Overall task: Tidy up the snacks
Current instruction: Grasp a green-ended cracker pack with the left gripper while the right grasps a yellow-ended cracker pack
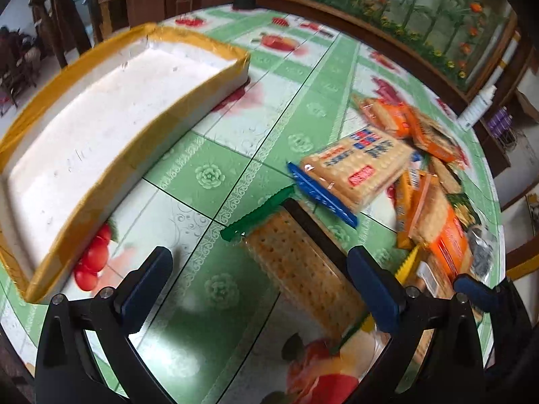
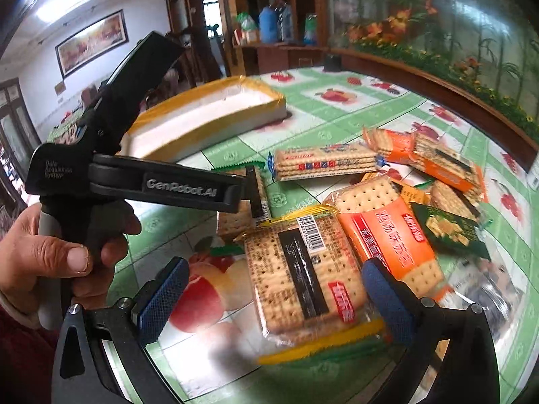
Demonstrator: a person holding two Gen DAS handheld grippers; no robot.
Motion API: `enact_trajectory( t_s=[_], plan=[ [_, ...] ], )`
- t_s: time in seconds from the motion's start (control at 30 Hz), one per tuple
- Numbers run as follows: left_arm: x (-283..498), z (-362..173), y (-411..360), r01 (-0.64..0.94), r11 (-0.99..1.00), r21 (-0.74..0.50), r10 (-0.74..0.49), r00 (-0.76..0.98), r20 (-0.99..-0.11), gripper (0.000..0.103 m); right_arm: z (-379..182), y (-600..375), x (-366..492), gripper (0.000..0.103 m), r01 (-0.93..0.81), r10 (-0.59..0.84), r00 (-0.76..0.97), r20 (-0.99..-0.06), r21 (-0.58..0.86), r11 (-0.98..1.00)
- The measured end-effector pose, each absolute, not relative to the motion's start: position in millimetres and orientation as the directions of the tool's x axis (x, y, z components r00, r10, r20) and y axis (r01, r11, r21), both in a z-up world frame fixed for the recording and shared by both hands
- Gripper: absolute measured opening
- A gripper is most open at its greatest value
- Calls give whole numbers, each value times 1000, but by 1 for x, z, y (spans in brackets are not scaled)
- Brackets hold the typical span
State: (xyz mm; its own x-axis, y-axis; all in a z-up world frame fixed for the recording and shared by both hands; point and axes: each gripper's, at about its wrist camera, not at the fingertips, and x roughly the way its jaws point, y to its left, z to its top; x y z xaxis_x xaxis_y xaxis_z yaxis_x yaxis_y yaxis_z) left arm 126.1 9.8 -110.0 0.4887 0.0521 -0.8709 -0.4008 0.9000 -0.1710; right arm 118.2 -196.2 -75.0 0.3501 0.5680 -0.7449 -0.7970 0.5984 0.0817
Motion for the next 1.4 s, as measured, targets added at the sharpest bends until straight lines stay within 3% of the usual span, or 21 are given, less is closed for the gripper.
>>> enact_trajectory(
  t_s=[0.23,0.4,0.6,0.77,0.83,1.17,1.23,1.4],
  plan=[
    [141,-118,0,-372,924,-93,80,425,-902,103,-81,-193,124,103,-801,564,328,-758,94,591],
    [133,-116,-13,-315,943,-108,35,417,-908,103,-79,-195,124,103,-805,587,319,-745,115,583],
    [115,-114,-7,-140,987,-76,-3,458,-889,101,-79,-193,124,103,-806,575,310,-757,111,582],
    [98,-110,6,-61,998,-9,22,493,-870,59,-80,-191,123,102,-808,568,316,-760,98,581],
    [94,-109,9,-43,999,-10,13,501,-866,53,-81,-189,124,102,-807,567,319,-760,96,583],
    [86,-109,15,9,1000,-4,-9,517,-856,53,-92,-174,122,93,-798,472,355,-807,0,602],
    [91,-109,14,15,1000,0,-8,515,-857,53,-94,-172,124,81,-785,460,367,-808,-5,619],
    [100,-110,13,20,1000,5,-6,515,-857,54,-93,-174,121,78,-779,464,355,-812,17,626]
  ],
)
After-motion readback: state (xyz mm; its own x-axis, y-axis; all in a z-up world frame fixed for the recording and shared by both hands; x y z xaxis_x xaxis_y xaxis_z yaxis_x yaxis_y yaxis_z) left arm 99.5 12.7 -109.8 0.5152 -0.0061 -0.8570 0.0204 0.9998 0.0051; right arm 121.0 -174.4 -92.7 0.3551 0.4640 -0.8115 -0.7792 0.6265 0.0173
